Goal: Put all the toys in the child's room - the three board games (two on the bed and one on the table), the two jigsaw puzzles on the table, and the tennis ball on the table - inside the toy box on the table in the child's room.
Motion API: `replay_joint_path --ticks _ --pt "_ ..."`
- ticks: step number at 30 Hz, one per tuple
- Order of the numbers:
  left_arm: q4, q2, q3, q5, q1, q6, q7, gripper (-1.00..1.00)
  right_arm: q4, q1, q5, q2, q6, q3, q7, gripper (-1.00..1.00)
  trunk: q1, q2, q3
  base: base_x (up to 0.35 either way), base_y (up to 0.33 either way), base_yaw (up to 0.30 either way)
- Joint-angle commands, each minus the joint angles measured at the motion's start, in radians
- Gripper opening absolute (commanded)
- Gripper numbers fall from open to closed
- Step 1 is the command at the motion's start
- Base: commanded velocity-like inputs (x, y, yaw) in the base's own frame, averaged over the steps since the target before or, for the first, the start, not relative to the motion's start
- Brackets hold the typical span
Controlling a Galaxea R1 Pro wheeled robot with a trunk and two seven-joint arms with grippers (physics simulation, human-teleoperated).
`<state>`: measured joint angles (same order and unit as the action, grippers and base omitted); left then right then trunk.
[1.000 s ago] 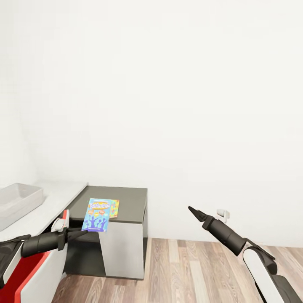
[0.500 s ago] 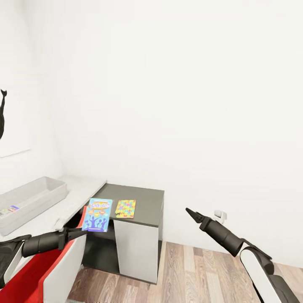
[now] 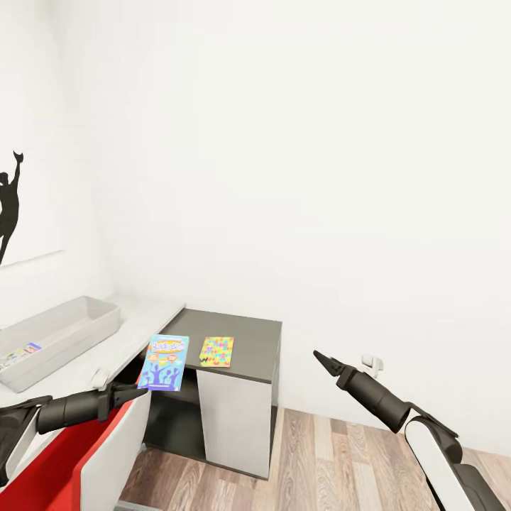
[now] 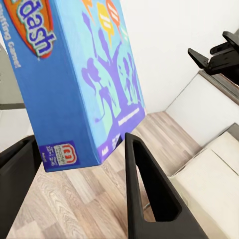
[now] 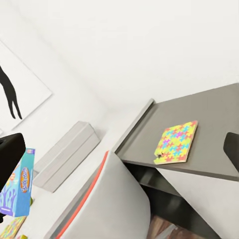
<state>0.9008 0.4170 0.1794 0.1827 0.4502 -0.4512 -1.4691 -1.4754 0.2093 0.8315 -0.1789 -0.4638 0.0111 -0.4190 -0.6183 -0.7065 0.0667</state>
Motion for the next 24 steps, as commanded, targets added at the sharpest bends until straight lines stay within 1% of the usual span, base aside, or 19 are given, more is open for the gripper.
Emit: replay_joint_path --ticks 1,4,10,24 --pt "0.000 0.000 0.000 0.001 0.001 -0.011 -0.004 -1.00 0.000 0.001 0.008 0.000 -0.006 0.001 0.003 1.00 0.000 -0.002 0.002 0.029 0.000 0.034" --pt "0.001 0.000 0.000 0.001 0.001 -0.010 -0.004 -1.00 0.000 0.001 0.008 0.000 -0.006 0.001 0.007 1.00 0.000 -0.002 0.002 0.079 0.000 0.152" --pt "0.000 -0.001 0.000 0.001 0.001 -0.009 -0.001 -1.00 0.000 0.001 0.008 0.001 -0.006 0.001 0.012 1.00 0.000 -0.002 0.002 0.180 0.000 0.261" --pt "0.000 -0.004 0.000 0.001 0.001 -0.008 0.000 -1.00 -0.001 0.001 0.008 0.001 -0.006 0.001 0.012 1.00 0.000 -0.002 0.002 0.313 0.000 0.289"
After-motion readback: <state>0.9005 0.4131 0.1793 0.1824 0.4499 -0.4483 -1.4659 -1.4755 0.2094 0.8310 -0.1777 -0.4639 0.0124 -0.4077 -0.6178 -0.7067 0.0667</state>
